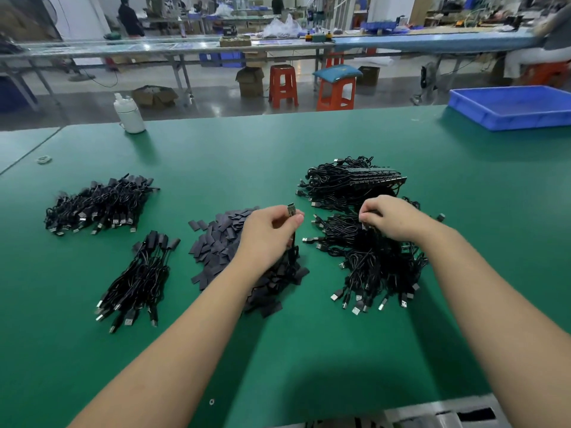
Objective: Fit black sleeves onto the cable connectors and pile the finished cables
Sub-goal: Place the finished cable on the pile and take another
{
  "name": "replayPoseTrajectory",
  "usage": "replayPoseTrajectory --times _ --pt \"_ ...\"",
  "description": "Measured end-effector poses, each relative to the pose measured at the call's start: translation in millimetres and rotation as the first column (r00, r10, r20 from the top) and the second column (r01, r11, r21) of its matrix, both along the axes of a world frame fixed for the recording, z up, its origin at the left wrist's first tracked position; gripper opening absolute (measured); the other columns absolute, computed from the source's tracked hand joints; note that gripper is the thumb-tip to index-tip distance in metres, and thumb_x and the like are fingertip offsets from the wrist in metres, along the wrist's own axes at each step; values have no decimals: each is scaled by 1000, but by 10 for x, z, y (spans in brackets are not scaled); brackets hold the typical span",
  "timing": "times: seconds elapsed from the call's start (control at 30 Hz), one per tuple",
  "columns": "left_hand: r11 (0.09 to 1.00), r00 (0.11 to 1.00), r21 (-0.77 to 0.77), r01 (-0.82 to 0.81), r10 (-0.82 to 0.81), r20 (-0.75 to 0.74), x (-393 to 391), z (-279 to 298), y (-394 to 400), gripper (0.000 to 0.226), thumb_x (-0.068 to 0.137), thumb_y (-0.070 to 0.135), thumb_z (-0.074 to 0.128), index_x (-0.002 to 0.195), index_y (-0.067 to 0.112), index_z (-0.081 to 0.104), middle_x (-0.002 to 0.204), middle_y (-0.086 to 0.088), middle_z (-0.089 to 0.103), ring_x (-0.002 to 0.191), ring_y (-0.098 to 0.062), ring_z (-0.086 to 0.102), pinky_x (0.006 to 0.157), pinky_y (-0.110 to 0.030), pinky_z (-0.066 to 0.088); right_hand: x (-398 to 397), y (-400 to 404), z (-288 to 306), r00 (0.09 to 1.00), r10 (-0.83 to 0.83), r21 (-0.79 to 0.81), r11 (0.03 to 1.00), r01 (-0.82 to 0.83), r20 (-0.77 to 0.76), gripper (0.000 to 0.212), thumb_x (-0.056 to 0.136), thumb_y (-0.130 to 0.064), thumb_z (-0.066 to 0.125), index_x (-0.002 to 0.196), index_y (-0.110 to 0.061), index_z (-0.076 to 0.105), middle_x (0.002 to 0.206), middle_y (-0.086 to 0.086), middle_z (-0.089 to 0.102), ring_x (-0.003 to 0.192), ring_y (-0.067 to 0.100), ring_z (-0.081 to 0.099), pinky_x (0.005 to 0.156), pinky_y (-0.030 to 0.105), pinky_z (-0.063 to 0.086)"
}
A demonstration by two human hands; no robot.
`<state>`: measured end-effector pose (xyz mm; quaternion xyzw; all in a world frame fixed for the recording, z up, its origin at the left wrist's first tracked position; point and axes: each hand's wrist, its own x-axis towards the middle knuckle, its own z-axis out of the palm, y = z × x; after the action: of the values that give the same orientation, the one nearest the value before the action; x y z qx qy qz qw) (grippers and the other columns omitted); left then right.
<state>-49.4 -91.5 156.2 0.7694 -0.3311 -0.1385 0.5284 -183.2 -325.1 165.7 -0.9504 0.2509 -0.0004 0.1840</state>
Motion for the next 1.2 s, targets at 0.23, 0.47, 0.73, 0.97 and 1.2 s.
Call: replayPoseTrajectory --times 0.23,0.47,0.73,0.97,1.2 --pt "979 935 -156 130 -173 -309 -19 -51 64 9 93 7 66 96 2 59 74 -21 68 70 -29 73 66 -36 61 215 246 -233 949 -141 -36 987 157 283 36 103 -36 49 137 -24 57 147 1 52 142 23 40 119 43 25" --pt "999 967 -27 -23 15 -254 133 -331 183 18 91 20 69 84 4 67 58 0 63 50 -13 53 44 -21 41 334 1152 -519 946 -112 713 685 -149 305 37 103 -44 48 103 -14 68 70 -11 67 65 8 63 73 31 51" --pt "939 992 329 -99 68 104 375 -891 515 20 96 38 59 84 26 71 72 12 65 67 -6 57 61 -23 43 453 1364 -960 981 -111 581 814 -4 162 28 103 -31 52 92 -19 75 76 -12 73 48 -5 48 49 13 35" --pt "764 888 632 -132 -192 417 393 -1206 641 30 92 46 60 116 29 62 108 7 52 100 -22 60 80 -35 51 451 1441 -1221 972 -217 737 671 83 88 22 101 -26 55 94 -14 72 87 -4 77 44 9 44 45 21 41" --pt "751 765 639 -168 -309 565 389 -1206 649 29 96 44 52 117 28 63 110 7 55 94 -21 65 72 -34 52 349 1390 -1407 947 -276 835 550 17 162 11 98 -22 62 102 -25 72 92 -7 78 46 7 45 43 20 41"
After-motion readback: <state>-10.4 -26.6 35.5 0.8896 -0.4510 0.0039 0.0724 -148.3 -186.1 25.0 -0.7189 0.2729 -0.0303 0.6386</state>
